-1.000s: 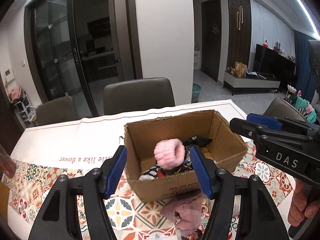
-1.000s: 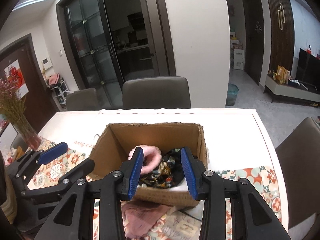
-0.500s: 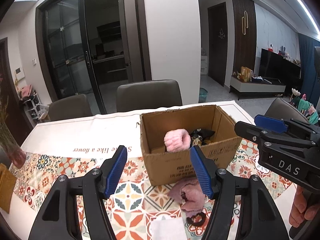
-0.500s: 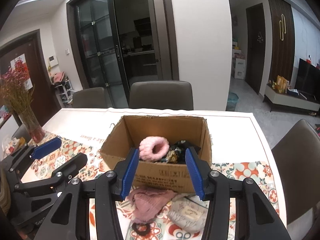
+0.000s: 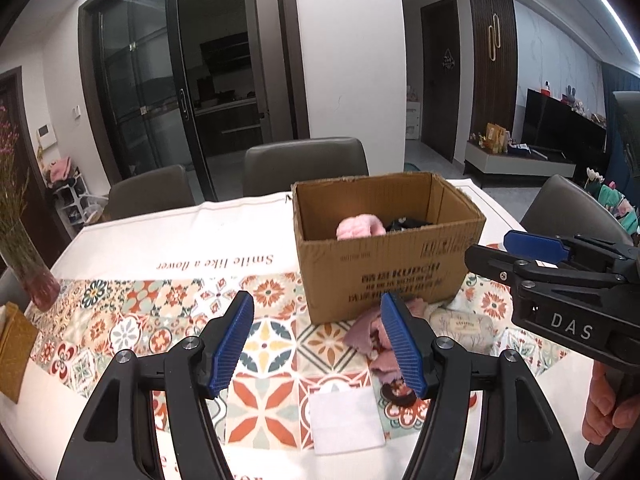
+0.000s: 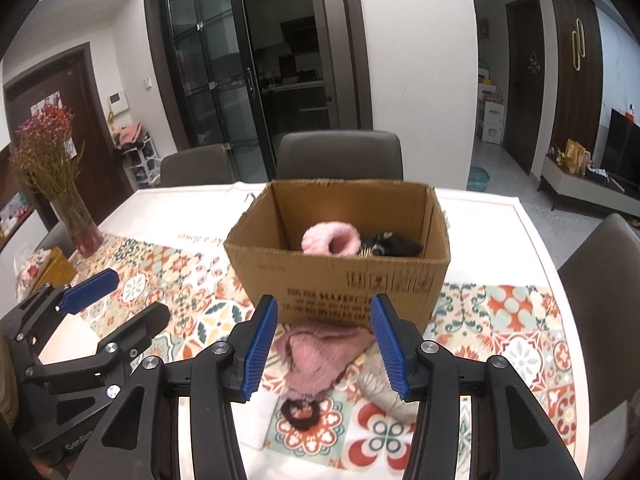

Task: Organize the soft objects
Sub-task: 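Withdraw both tools from the box and lower them toward the remaining items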

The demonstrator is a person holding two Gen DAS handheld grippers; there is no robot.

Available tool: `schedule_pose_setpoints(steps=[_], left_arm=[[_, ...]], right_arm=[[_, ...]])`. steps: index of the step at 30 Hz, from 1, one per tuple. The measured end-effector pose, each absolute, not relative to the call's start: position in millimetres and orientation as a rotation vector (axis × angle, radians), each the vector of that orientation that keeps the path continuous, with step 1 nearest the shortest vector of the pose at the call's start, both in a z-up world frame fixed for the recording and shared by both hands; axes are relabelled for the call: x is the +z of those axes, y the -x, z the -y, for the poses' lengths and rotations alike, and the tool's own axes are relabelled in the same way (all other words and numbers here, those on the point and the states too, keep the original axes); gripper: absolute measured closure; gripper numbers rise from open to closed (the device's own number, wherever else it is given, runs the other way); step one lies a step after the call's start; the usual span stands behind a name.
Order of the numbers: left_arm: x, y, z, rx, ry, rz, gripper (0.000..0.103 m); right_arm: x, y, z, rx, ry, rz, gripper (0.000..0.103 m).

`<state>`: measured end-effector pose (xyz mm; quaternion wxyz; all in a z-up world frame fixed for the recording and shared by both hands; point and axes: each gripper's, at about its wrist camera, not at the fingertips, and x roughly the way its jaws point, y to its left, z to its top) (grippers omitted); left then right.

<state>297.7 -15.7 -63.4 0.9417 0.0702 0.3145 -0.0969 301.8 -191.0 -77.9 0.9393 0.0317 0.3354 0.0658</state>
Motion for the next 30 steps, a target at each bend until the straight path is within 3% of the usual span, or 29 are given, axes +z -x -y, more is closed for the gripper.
schedule_pose_setpoints(steps=[12, 15, 30], left_arm=[[-82, -274, 9, -0.200, -0.149, -0.666, 0.038], [-90, -270, 7, -0.209, -0.146, -0.684, 0.038], [-132, -263, 5, -0.253, -0.159, -0.754, 0.038]], right_arm=[[-104, -285, 179, 0.169, -0.041, -0.758, 0.053], [-113, -283, 175, 0.180, -0.033, -0.780, 0.046], [-153, -279, 169, 0.197, -0.022, -0.868, 0.046]])
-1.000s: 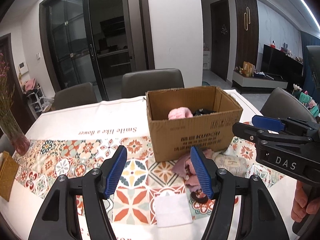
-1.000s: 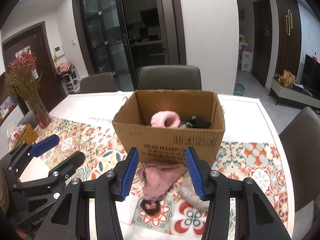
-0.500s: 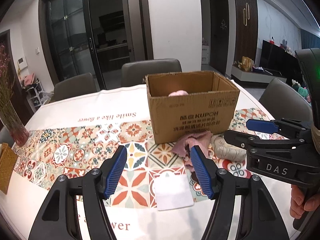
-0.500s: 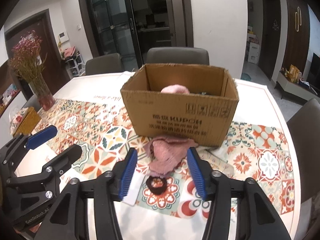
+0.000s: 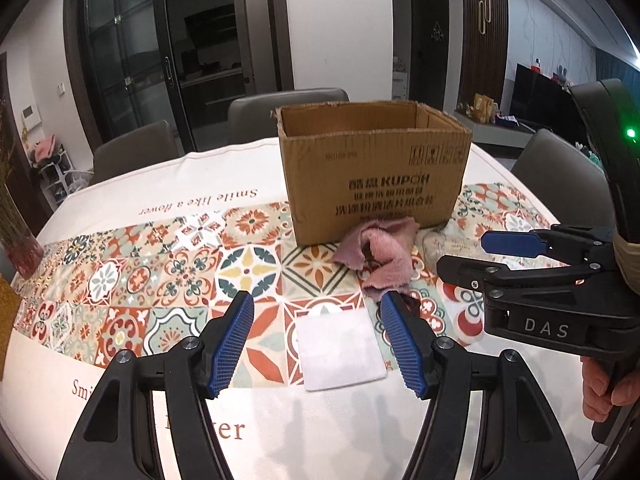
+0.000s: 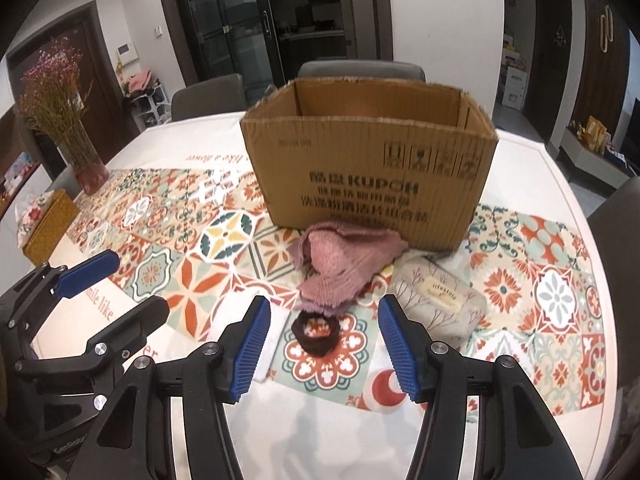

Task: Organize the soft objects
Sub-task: 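Withdraw both tools from the box and lower them toward the remaining items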

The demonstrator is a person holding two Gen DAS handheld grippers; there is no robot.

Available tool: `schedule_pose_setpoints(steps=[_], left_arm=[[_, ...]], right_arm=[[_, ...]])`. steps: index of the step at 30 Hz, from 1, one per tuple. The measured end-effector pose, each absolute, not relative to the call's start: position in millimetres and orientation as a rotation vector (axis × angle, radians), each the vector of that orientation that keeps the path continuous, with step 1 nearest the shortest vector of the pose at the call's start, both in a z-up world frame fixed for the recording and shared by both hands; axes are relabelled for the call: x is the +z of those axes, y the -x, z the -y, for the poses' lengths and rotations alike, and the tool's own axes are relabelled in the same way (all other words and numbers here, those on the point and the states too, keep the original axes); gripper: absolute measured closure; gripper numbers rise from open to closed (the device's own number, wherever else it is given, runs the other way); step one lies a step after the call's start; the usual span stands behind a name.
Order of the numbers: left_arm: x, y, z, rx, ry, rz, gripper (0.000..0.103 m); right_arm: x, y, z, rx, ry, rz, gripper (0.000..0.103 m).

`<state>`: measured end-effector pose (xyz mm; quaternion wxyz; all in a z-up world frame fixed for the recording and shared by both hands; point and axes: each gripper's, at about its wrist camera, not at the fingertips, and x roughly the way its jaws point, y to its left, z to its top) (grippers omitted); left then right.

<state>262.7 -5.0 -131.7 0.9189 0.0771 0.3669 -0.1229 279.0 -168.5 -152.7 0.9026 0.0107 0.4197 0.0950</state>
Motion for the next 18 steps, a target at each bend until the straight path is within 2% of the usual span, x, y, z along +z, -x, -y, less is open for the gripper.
schedule_pose_setpoints(steps=[18], left_arm=[[-185, -271, 12, -0.314, -0.223, -0.806, 0.038]], right_arm=[[-211, -292, 164, 0.222, -0.002, -0.969, 0.046]])
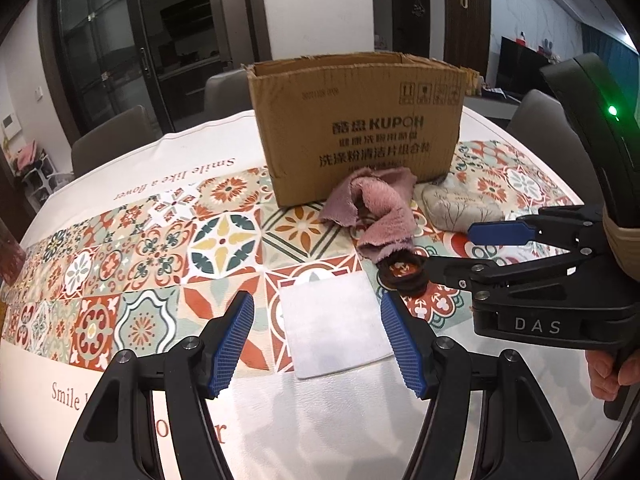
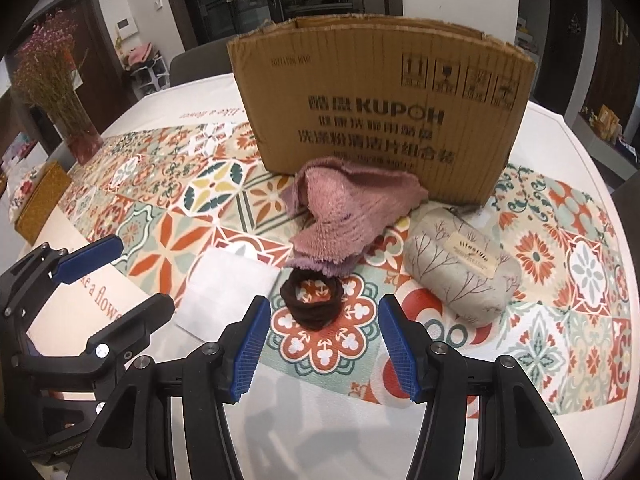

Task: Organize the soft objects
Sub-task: 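Withdraw both tools from the box and lower them toward the remaining items, then grasp the white cloth with the left tool while the right tool grasps the brown hair tie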

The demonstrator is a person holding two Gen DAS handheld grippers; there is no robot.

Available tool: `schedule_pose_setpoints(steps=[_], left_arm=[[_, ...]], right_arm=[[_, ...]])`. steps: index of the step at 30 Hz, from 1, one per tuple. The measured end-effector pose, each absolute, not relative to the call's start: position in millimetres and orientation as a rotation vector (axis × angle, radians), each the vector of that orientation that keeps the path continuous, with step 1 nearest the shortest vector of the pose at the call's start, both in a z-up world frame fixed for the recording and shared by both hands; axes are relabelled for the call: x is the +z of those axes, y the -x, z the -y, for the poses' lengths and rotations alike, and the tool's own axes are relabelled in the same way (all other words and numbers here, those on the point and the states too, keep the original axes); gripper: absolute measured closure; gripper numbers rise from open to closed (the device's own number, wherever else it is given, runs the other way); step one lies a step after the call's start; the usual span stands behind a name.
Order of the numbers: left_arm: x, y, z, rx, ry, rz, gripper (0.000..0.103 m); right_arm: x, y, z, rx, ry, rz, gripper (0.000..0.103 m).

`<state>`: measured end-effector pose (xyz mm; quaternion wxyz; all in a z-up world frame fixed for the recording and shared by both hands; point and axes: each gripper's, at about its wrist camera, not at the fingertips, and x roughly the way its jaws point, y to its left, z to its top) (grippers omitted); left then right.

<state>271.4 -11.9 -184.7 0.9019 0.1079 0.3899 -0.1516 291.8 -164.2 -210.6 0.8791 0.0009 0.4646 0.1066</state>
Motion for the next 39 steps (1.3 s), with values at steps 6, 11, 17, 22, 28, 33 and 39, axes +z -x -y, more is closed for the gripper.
schedule_pose_setpoints(steps=[6, 11, 17, 22, 28, 33, 39], left_arm=[[-204, -274, 16, -0.337, -0.255, -0.823, 0.038], [-218, -276, 17, -0.358, -0.264, -0.842, 0.038], [-231, -281, 18, -0.365, -0.265, -0.870, 0.038], [-239, -286, 20, -0.388, -0.246, -0.892, 0.038], [-246, -289, 19, -0.377, -0.234, -0.898, 0.038], [-248, -289, 18, -0.363, -0.213, -0.884, 0.036], [-248, -288, 13, -0.391, -0.154, -0.895, 0.046]], right_arm=[[-225, -297, 162, 0.233, 0.024, -0.982, 0.046], [-236, -302, 159, 0.245, 0.046, -0.994, 0.046], [-245, -307, 156, 0.260, 0.059, -0.996, 0.046], [-248, -310, 155, 0.272, 0.065, -0.993, 0.046], [-254, -315, 151, 0.279, 0.078, -0.992, 0.046], [-257, -316, 151, 0.281, 0.075, -0.987, 0.046], [-259, -318, 149, 0.274, 0.080, -0.976, 0.046]])
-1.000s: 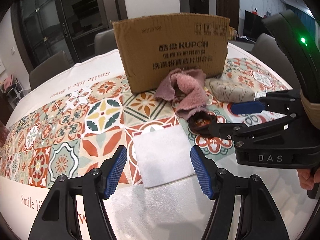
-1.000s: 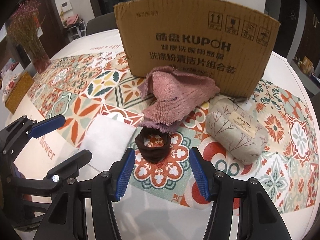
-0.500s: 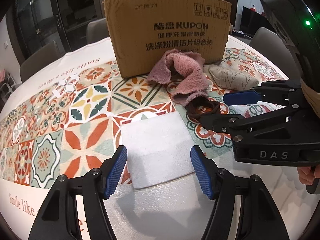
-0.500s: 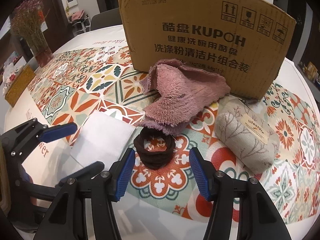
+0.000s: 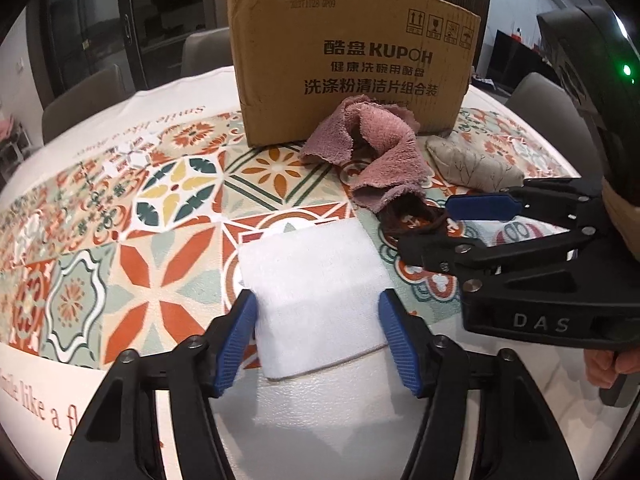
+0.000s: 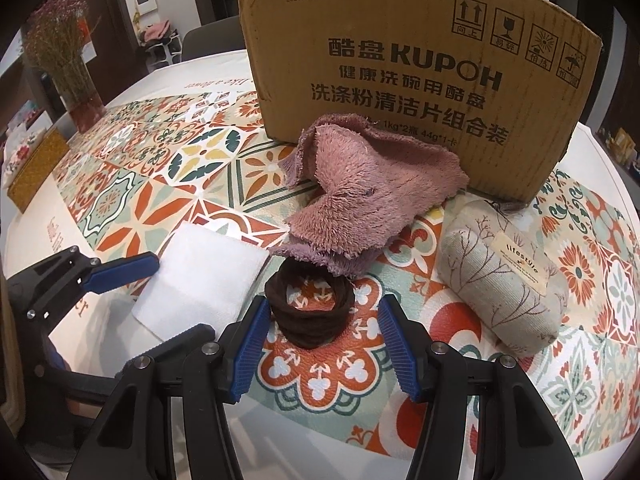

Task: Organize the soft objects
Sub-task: 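Grasp the white cloth with the left tool while the right tool grasps the brown hair tie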

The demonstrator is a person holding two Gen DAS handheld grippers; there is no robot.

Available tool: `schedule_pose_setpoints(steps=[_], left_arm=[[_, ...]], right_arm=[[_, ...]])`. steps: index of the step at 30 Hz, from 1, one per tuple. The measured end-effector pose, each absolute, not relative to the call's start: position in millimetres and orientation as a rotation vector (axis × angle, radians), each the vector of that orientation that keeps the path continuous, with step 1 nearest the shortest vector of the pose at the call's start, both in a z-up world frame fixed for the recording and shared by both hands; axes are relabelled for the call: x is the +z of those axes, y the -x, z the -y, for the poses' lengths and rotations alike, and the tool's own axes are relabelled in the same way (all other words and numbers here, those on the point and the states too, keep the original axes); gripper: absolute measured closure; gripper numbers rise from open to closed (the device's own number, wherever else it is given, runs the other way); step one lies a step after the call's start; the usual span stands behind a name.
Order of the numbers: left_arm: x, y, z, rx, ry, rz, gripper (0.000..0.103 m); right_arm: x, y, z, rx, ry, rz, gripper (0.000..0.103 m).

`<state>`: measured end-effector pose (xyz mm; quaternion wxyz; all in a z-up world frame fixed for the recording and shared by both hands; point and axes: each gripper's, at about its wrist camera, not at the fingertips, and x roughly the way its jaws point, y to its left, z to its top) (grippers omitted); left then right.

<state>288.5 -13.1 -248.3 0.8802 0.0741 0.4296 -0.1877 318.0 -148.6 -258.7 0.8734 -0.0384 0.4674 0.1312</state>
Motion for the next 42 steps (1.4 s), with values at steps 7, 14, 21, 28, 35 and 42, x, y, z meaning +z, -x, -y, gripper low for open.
schedule_pose_setpoints(steps=[7, 14, 21, 28, 35, 42], left_arm=[[-246, -285, 19, -0.409, -0.140, -0.908, 0.081], [-243, -288, 19, -0.386, -0.108, -0.948, 0.093], [-232, -278, 20, -0.389, -0.091, -0.951, 0.095], [-214, -268, 19, -0.381, -0.053, -0.937, 0.095], [-186, -263, 21, -0.378, -0.044, -0.882, 0.095], [-156, -262, 25, -0.376, -0.055, -0.815, 0.095]], right_arm=[[-258, -318, 147, 0.273, 0.081, -0.975, 0.065], [-256, -319, 155, 0.273, 0.032, -0.984, 0.087], [-250, -308, 158, 0.283, 0.011, -0.997, 0.087], [-234, -290, 168, 0.265, -0.053, -0.993, 0.087], [-208, -274, 177, 0.250, -0.096, -0.957, 0.087], [-183, -270, 180, 0.238, -0.095, -0.906, 0.087]])
